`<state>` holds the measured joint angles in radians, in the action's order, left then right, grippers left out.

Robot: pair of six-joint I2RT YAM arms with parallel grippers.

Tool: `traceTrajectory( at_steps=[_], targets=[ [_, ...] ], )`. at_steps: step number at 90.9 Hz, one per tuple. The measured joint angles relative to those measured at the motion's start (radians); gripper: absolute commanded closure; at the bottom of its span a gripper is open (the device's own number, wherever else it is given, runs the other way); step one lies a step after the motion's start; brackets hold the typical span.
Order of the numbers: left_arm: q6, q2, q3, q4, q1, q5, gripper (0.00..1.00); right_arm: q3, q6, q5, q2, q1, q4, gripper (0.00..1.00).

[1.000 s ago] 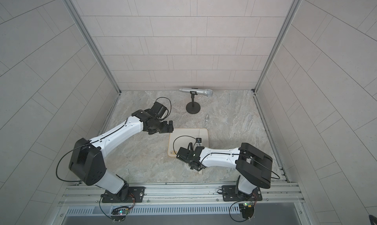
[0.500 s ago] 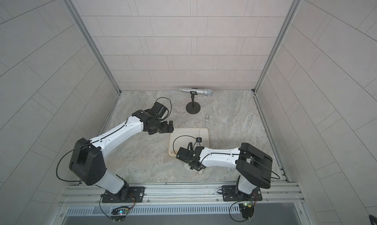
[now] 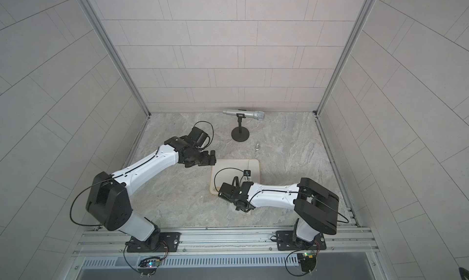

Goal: Align the knife with the edge of the cutting board
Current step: Adjust the knife at the edge of the cutting board.

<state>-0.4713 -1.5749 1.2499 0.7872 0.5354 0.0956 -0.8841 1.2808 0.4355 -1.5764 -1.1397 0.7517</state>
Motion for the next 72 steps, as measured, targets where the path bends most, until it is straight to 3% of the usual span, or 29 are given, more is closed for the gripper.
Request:
traceTrajectory(
  at_steps=[72],
  targets=[
    [0.000, 0.000, 0.000, 0.000, 0.004, 0.000, 0.00, -0.045, 0.019, 0.060, -0.057, -0.035, 0.077, 1.00]
  ],
)
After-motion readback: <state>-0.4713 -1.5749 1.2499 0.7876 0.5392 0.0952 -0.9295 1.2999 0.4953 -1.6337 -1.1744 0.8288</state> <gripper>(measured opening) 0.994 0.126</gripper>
